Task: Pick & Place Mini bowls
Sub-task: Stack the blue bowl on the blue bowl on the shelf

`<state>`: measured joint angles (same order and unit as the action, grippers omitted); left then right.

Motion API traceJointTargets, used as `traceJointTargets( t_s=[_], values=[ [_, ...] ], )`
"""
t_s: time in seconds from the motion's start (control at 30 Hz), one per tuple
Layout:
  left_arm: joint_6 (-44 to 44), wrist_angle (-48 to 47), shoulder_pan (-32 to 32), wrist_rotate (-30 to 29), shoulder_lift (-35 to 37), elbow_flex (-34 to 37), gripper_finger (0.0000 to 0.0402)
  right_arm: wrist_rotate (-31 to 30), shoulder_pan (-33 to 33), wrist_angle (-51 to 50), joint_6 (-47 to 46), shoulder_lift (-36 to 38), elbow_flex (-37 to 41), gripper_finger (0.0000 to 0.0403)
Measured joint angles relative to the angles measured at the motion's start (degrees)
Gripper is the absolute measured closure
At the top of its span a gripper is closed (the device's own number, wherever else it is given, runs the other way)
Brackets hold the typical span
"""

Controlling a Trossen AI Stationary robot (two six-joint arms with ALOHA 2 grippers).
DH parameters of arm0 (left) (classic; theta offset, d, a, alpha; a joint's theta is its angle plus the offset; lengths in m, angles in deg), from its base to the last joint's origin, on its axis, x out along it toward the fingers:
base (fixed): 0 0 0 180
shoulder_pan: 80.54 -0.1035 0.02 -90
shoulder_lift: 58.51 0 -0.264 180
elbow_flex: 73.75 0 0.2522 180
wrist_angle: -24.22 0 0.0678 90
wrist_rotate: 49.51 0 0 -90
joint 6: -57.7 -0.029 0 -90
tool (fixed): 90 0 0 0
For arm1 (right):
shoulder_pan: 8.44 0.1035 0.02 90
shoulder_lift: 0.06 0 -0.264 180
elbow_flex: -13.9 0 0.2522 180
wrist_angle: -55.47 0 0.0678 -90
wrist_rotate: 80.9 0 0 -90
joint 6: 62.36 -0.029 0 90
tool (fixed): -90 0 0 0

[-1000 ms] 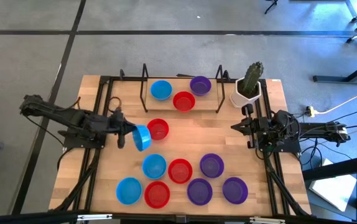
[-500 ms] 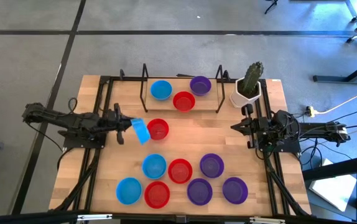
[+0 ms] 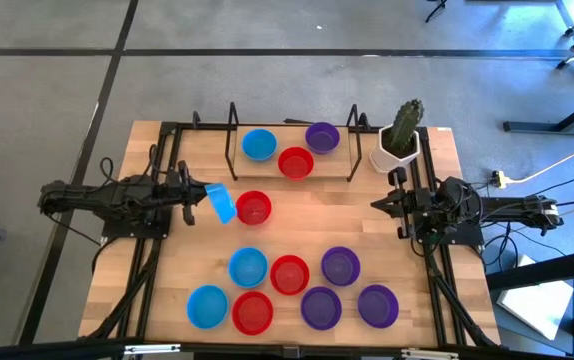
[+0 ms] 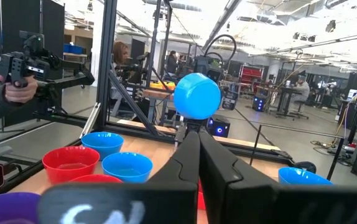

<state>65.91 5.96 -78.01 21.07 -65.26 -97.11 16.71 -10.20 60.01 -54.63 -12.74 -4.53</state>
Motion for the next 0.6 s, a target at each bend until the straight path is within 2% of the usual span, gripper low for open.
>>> traceJointTargets(
  t_s=[0.17,0.3,0.43,0.6],
  values=[
    [0.0,-0.5,-0.1,-1.4,0.2,-0.1,0.0398,0.0,0.0,-0.1,0.0,0.0,0.0,0.0399],
    [0.5,-2.8,-0.4,-9.4,-3.1,-4.1,0.0398,0.0,0.0,-0.1,0.0,0.0,0.0,0.0399],
    [-2.4,-4.8,-2.5,-10.6,-11.3,-14.0,0.0398,0.0,0.0,-0.1,0.0,0.0,0.0,0.0399],
    [-5.2,-12.4,-6.9,-10.7,-28.0,-31.5,0.0398,0.0,0.0,0.0,-0.6,0.0,0.0,0.0399]
  ],
)
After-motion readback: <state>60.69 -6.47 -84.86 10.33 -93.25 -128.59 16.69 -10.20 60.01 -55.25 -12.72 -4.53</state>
